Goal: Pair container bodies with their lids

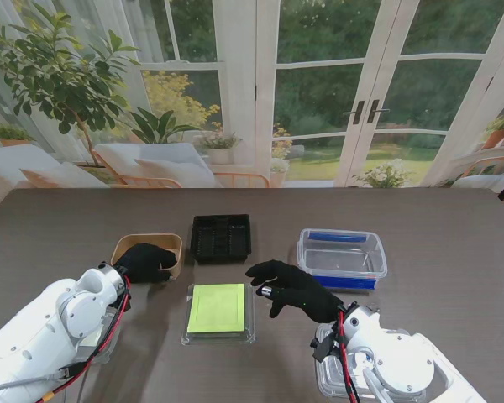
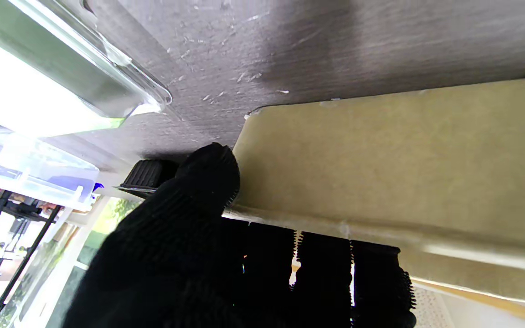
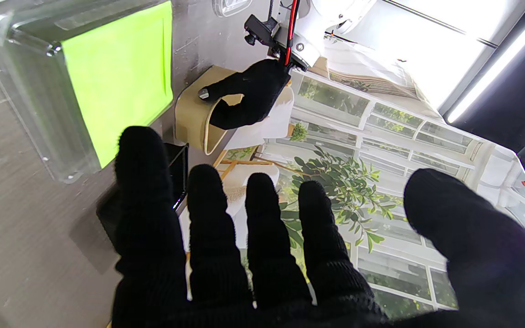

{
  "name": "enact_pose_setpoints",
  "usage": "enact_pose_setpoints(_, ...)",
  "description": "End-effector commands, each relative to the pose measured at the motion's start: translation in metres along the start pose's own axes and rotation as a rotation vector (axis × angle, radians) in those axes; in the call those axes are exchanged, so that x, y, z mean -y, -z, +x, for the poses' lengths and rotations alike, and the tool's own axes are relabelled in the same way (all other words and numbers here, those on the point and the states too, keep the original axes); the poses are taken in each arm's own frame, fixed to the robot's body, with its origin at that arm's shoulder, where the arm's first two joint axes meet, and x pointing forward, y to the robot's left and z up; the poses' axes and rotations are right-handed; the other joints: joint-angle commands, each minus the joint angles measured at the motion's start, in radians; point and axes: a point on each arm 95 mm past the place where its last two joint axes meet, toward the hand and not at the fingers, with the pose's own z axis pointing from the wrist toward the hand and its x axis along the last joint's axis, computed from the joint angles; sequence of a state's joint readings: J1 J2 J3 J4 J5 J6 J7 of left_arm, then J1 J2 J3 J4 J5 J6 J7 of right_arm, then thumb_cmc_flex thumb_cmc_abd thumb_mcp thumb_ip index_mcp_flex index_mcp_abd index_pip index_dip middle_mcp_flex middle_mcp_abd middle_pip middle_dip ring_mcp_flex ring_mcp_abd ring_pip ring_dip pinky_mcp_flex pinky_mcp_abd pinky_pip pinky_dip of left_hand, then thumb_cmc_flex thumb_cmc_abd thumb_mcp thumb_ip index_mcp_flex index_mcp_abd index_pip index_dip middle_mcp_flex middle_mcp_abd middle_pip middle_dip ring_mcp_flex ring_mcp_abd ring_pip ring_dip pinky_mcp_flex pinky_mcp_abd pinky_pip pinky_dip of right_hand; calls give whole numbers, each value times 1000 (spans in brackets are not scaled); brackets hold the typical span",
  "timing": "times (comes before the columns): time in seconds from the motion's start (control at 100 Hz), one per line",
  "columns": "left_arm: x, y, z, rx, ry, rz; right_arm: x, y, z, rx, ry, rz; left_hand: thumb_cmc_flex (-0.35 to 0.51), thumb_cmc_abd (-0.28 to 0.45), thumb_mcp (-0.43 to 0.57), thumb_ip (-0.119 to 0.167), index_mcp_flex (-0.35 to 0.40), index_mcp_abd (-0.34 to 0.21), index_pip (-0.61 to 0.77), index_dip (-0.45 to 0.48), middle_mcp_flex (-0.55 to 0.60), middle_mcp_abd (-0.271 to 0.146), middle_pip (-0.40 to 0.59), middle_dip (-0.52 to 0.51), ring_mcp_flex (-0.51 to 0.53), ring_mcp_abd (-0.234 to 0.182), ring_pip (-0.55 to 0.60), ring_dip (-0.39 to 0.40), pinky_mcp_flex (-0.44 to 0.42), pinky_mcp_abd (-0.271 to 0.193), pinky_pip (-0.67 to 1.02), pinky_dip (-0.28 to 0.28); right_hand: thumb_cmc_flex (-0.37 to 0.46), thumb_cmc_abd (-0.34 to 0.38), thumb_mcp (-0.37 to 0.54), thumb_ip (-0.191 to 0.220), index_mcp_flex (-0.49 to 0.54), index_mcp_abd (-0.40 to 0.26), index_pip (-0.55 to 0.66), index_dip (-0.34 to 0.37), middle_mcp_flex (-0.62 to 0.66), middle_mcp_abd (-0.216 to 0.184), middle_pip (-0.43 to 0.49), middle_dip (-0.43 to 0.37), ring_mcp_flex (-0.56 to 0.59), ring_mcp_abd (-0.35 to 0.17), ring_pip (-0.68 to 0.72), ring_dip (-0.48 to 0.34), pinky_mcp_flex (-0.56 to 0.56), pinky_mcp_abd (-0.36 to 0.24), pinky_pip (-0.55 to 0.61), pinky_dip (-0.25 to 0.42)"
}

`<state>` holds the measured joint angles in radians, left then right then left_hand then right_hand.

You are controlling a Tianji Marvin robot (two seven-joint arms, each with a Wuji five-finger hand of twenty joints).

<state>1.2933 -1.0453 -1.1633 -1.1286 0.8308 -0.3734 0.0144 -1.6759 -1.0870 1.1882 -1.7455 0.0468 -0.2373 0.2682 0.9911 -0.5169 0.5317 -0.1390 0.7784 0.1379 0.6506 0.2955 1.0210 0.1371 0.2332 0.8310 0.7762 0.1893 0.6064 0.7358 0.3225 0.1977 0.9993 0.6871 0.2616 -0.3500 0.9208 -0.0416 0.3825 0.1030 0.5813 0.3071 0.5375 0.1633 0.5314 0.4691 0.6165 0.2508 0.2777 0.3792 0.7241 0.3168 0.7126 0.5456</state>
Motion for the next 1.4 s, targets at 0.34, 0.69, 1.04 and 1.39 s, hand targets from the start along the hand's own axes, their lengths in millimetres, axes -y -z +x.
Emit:
enact_pose_setpoints(0.34,2,9,-1,10,-24,-23,5,0,-1,3,-7,23,-205,66,85,29,-34,24,-130,44,-107,29,11,-290,-76,17,-137,-103,-87,1,-107,-78,2,31,-25,-9,-3,0,-9,-5,25,12,-4,-10,14,-3,-2,-10,-517,-15,-1,23)
enact_pose_setpoints(0.69,15,20,-2,14,13,16,5,0,-1,4,-10,28,-234,340,-541,112,-77,69,-469,-60,-223,80,-67,-383,-195,63,-291,-218,-185,26,-244,-140,3,30,-23,-9,-1,0,-7,-5,34,12,-3,-10,20,0,-1,-9,-515,-14,-2,24)
enact_pose_setpoints(1.04,26,62,-3,88,67,117,11,-1,-1,-9,-15,33,-201,445,-505,120,-81,59,-492,-60,-247,93,-80,-413,-206,79,-312,-240,-191,40,-278,-135,5,25,-17,-9,11,5,-4,-5,53,16,-1,-9,31,6,2,-8,-507,-8,0,25)
enact_pose_setpoints(1.39,5,135,-11,252,148,31,27,-6,5,-39,-6,63,-182,442,-544,119,-84,69,-504,-63,-248,101,-81,-421,-217,90,-316,-241,-208,63,-291,-125,1,26,-13,-11,15,6,1,-6,64,17,-1,-9,39,6,4,-8,-502,-5,6,24)
